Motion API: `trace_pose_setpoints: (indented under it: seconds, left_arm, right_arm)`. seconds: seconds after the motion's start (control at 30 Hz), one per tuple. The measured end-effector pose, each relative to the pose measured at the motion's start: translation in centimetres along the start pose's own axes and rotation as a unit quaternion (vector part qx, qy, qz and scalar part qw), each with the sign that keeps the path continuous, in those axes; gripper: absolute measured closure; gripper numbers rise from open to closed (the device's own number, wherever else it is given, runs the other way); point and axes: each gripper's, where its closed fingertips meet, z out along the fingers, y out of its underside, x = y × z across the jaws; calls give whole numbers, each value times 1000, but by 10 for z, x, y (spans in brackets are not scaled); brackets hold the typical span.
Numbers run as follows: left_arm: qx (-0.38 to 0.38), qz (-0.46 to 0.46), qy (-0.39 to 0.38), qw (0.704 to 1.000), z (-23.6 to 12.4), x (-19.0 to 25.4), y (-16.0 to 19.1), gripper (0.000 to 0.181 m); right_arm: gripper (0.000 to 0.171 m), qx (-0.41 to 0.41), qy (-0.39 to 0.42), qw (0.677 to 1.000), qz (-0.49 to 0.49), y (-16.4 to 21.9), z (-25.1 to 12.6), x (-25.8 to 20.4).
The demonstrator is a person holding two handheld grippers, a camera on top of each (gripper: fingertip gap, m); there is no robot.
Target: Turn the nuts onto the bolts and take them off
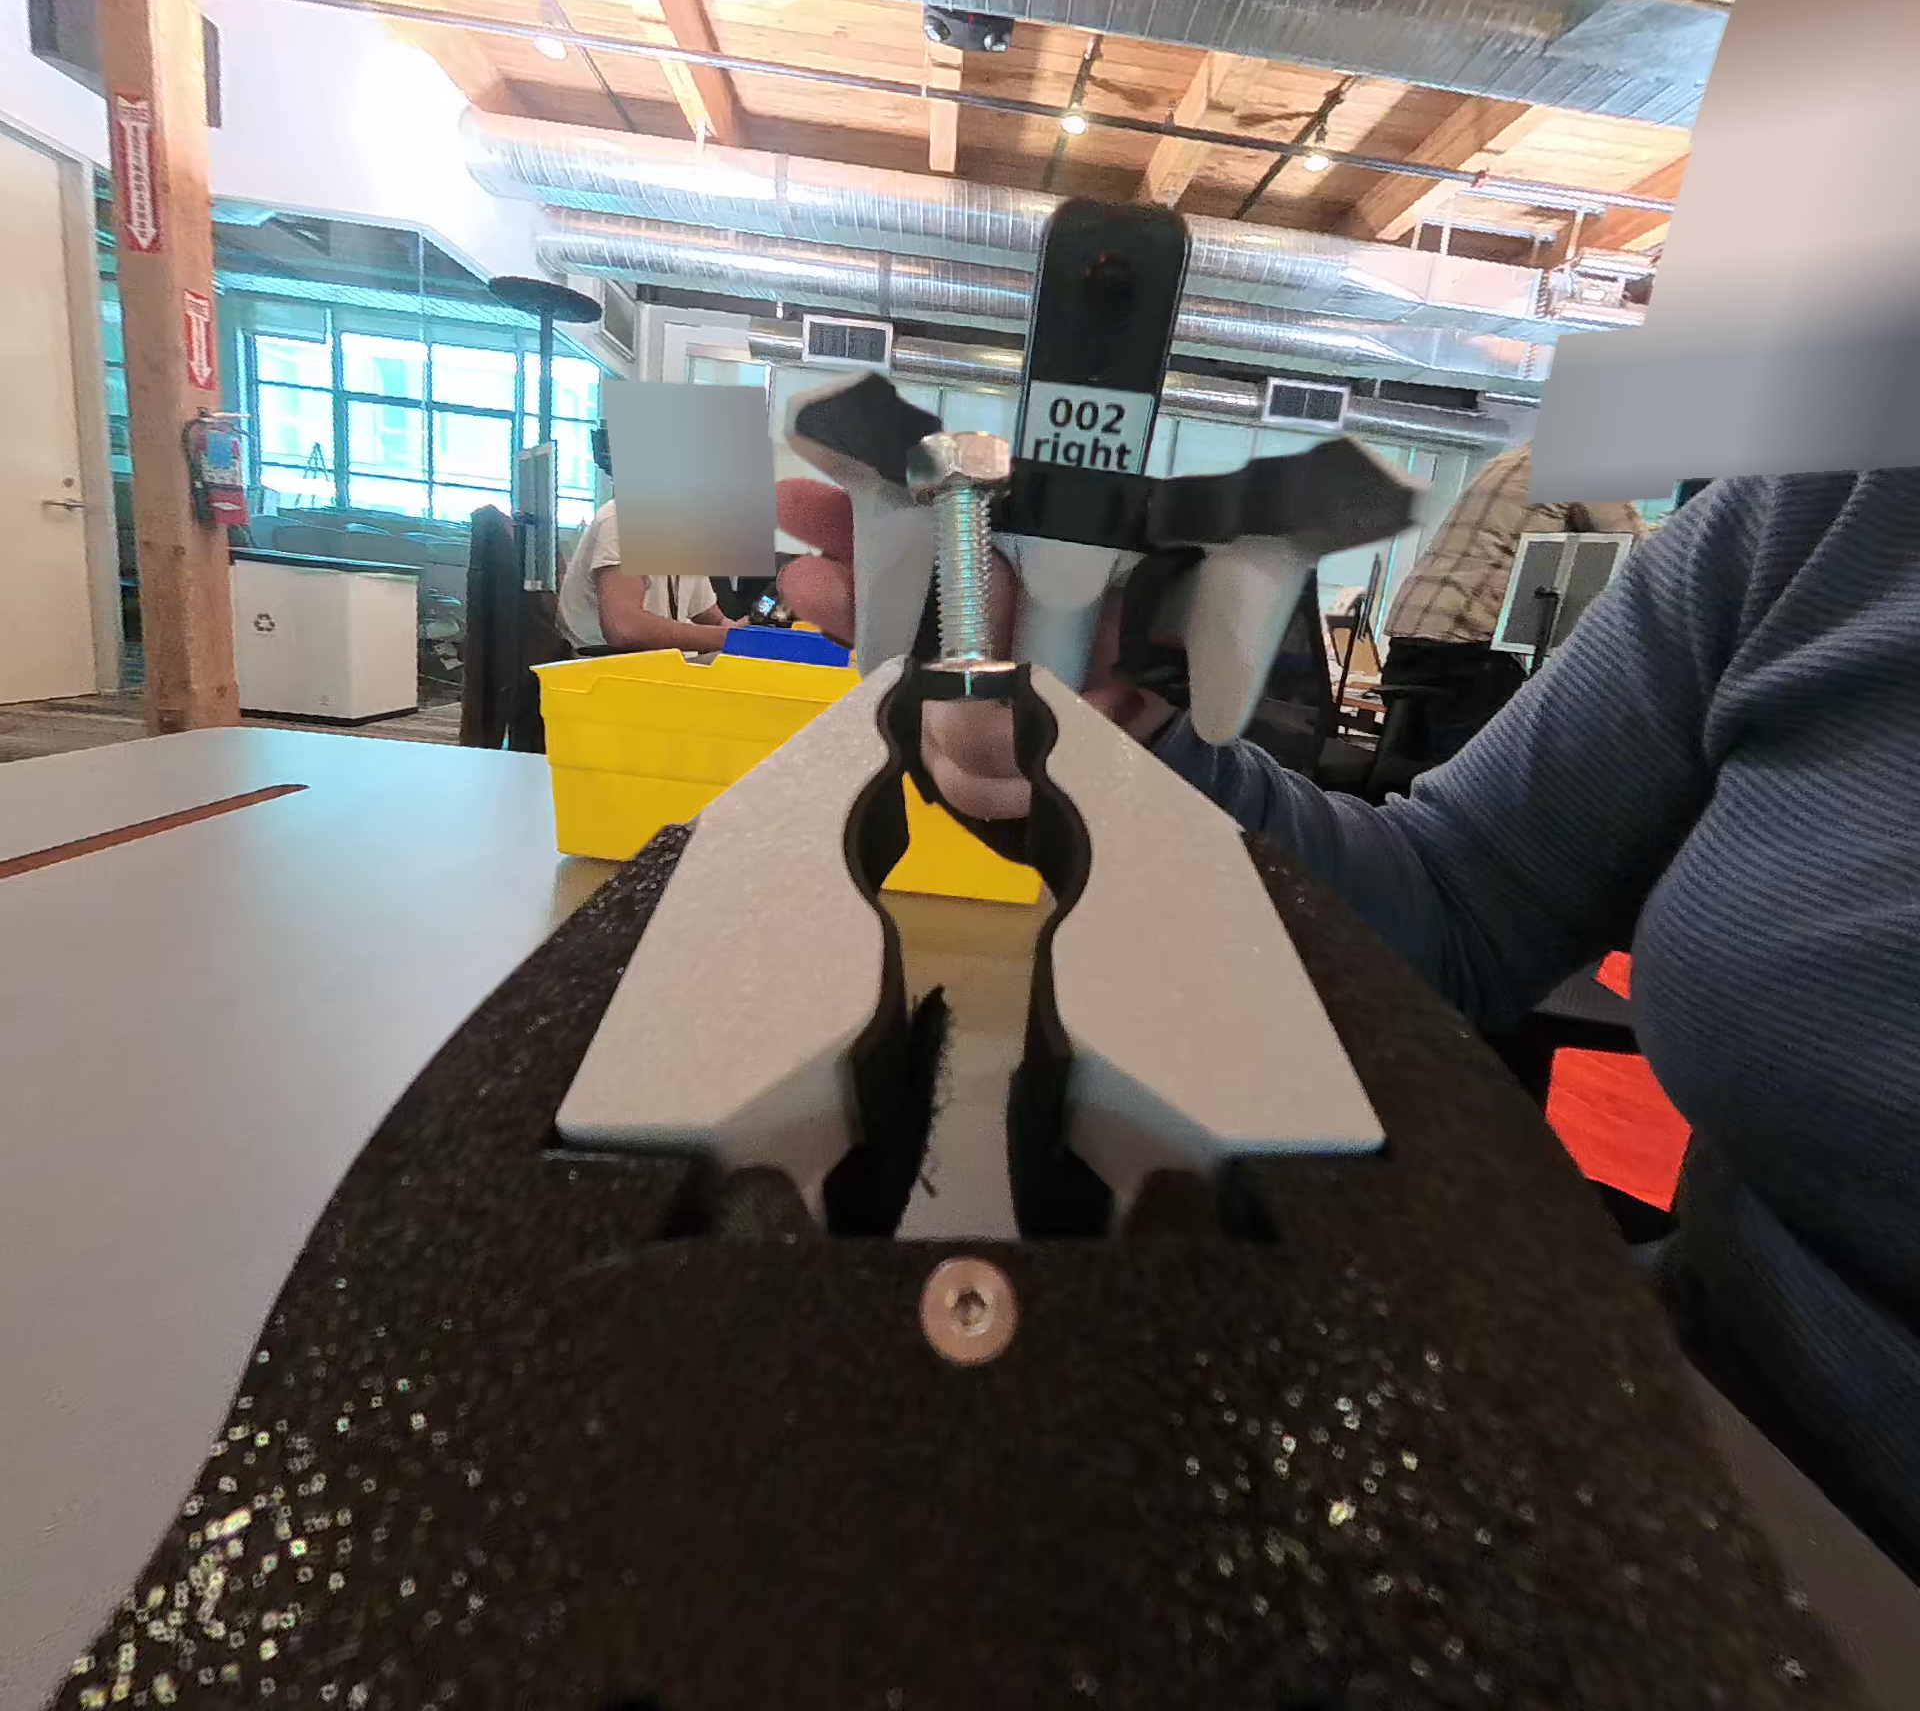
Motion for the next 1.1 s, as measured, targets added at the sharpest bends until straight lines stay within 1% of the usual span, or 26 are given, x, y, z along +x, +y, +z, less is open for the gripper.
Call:
trace_pose_setpoints:
  seconds: [0.17,0.27,0.43,0.57,0.7,0.8,0.87,0.93,1.1]
  left_arm:
    - [2,-2,-2,1000,-1,-1,0,166]
    - [1,1,-9,1000,-1,-4,0,166]
    - [28,-12,-30,999,-9,-14,-10,166]
    - [13,-19,-11,1000,-4,-7,-5,166]
    - [3,-21,-2,1000,-1,-4,-1,166]
    - [10,-25,-3,1000,-3,-5,-4,166]
    - [13,-33,8,999,-4,-2,-6,166]
    - [17,-50,37,998,-3,5,-7,166]
    - [7,-107,113,988,1,25,-3,166]
  right_arm:
    - [82,-8,-9,1000,-6,4,9,-6]
    - [82,-11,-4,1000,-6,6,7,-4]
    - [84,-7,2,1000,0,6,-2,1]
    - [82,10,11,1000,16,3,0,6]
    - [83,13,8,1000,7,3,8,2]
    - [95,27,36,999,1,-1,3,11]
    - [110,41,47,998,13,-5,-4,17]
    - [118,45,34,998,31,-6,-9,17]
    - [136,51,-35,996,65,-7,-11,2]
